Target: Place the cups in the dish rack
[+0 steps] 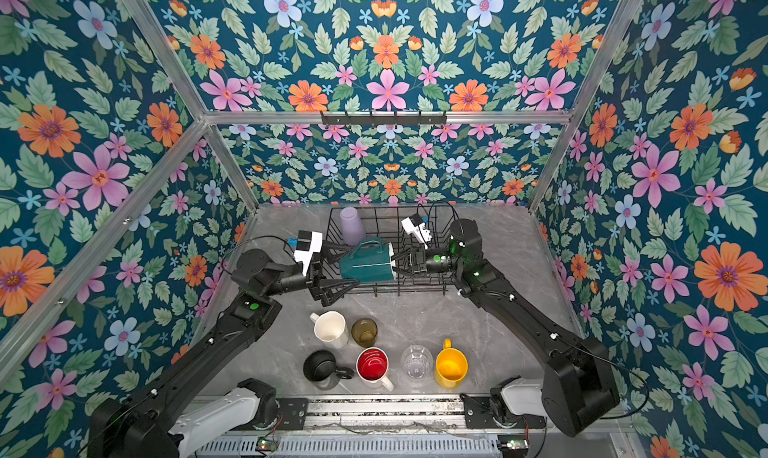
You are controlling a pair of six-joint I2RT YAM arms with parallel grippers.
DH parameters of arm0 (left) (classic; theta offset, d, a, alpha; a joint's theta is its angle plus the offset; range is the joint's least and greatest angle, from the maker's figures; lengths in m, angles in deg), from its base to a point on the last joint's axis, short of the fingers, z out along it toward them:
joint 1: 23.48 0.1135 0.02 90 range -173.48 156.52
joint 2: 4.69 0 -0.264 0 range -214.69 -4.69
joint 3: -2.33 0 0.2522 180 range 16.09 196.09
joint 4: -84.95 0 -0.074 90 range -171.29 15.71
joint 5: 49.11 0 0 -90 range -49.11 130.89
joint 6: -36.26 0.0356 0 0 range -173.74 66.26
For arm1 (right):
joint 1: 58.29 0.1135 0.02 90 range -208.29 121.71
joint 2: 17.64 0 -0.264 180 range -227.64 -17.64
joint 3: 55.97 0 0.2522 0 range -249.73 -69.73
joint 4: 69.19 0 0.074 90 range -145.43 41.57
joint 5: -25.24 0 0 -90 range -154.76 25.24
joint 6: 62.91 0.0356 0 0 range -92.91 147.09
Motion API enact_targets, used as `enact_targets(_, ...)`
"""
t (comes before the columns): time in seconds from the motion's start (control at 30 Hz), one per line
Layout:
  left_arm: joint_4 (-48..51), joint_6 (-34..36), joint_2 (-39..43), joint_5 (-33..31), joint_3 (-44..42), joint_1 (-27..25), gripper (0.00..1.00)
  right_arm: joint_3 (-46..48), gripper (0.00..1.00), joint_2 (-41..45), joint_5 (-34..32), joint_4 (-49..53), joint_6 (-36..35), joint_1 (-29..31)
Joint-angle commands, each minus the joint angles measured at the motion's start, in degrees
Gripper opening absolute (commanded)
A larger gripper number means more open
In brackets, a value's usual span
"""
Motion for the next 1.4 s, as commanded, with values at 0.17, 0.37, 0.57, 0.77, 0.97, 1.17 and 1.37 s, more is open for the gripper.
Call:
enact_targets(0.17,-4.7,-1.8,-1.3,1.7,0.6,-0.5,1.00,-0.6,0.00,-1.0,1.4,-7.1,1.4,1.5)
enact_targets(0.37,-6.2,-2.6,-1.9,2.0,0.7,-1.5,1.00,-1.0,0.00,-2.0,1.3,-8.0,1.9,2.2)
enact_targets(0.57,-6.5,-2.7,-2.5,2.5,1.0,-2.1,1.00,-1.4,0.00,-2.5,1.2,-8.7,2.1,2.9)
enact_targets(0.77,-6.7,-2.8,-2.8,2.7,1.0,-2.4,1.00,-1.6,0.00,-3.2,1.2,-8.9,2.2,3.3)
enact_targets(0.97,-8.2,-3.5,-3.2,3.2,0.9,-2.8,0.99,-2.0,0.00,-4.0,1.2,-9.2,2.4,3.8)
enact_targets(1.17,-9.2,-4.2,-4.0,4.0,1.3,-2.9,0.95,-2.2,0.00,-4.5,1.3,-9.9,3.0,4.1)
enact_targets(1.37,-9.3,-4.4,-4.1,4.4,1.5,-3.1,0.86,-2.2,0.00,-4.8,1.3,-9.8,3.1,4.3)
